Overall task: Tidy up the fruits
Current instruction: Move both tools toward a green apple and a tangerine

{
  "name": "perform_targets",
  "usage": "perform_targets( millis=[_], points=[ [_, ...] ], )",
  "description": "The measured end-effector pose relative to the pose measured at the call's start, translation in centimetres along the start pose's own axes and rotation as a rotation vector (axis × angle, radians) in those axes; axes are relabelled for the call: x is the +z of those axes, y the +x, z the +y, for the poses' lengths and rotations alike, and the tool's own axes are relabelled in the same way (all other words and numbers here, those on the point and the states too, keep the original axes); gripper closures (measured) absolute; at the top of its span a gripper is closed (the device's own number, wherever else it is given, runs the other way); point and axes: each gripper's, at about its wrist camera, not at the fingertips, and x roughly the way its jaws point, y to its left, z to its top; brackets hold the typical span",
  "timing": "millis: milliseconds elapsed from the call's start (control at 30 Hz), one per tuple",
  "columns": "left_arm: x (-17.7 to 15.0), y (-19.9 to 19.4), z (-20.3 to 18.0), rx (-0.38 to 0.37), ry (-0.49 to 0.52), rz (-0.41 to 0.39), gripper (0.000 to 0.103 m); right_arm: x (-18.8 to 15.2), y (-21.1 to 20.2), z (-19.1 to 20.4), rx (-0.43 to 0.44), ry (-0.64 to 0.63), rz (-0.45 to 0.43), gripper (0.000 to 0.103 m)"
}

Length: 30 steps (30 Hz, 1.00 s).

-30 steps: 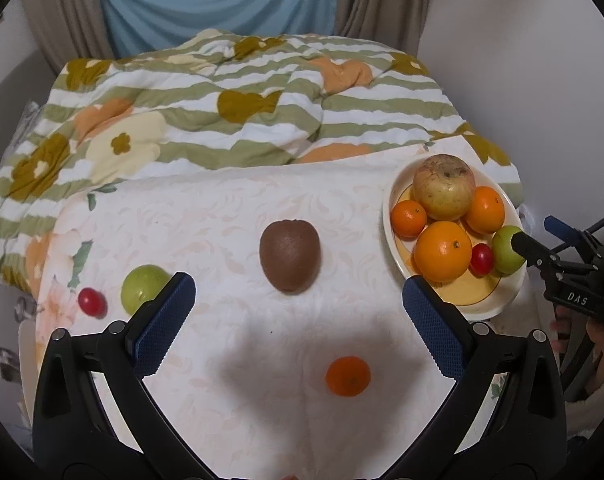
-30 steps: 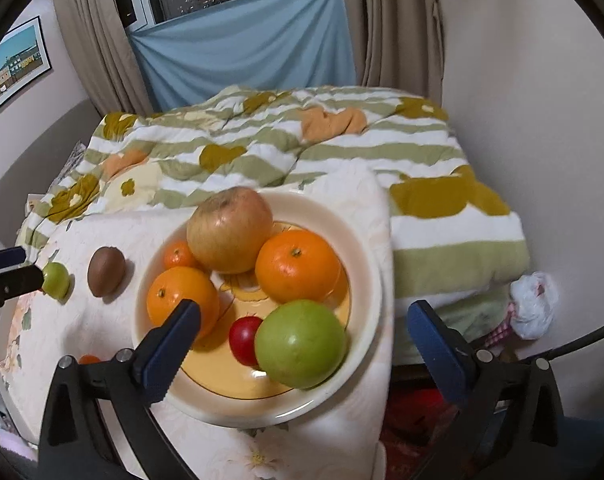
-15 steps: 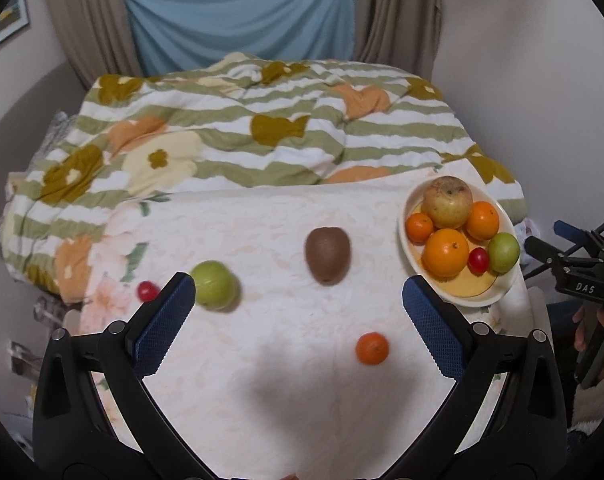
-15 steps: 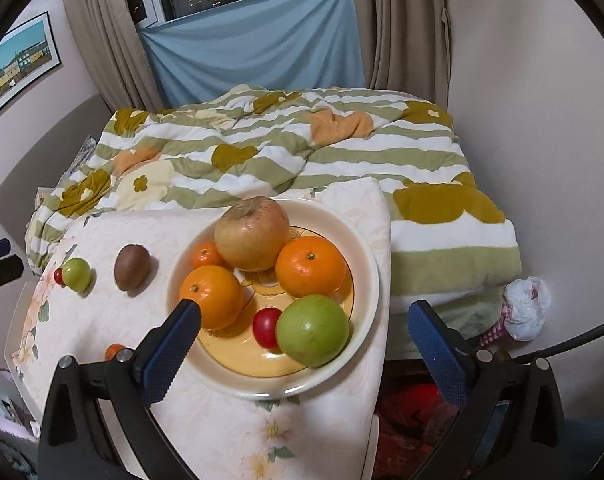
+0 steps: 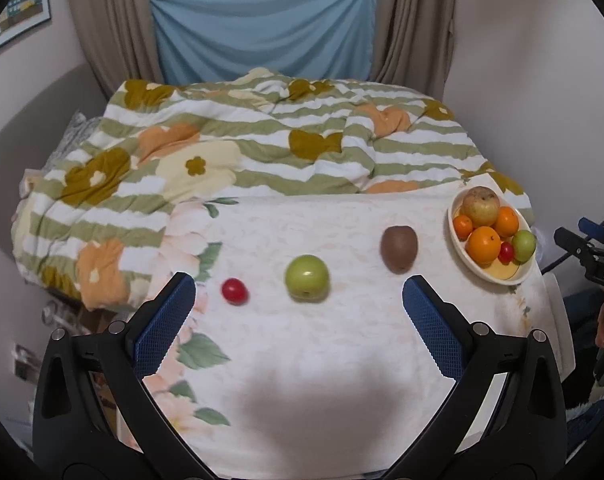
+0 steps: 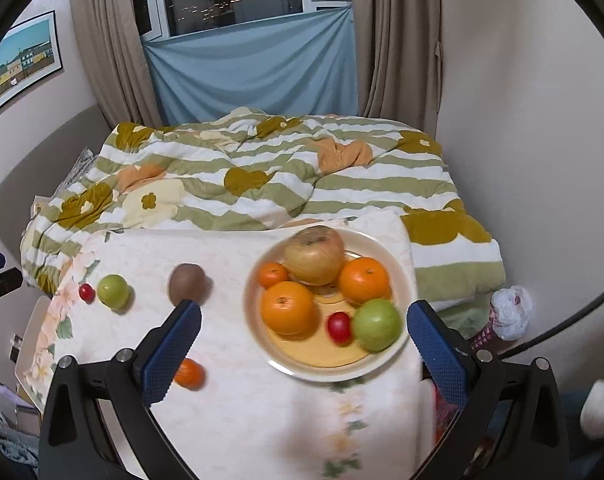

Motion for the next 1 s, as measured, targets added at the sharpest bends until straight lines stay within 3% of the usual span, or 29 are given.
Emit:
perform_targets(
  millis=[433,733,1000],
  points=[
    [1.5,5.4,4.8,-0.185,0.192,0.062,0.000,-2.6,1.9,8.0,-0.108,0.170,0.060,0.000],
    [1.5,11.7,3.6,-0.346,0.341,0.151,0.000,-5.3,4.4,10.5,-0.168,0.311,0.107,0.000],
    [-0.1,16.5,1.2,-0.409,0.417,0.244,0.003,-7.3,7.4,11.7,-0.211,0.343,0.171,0.000]
  ],
)
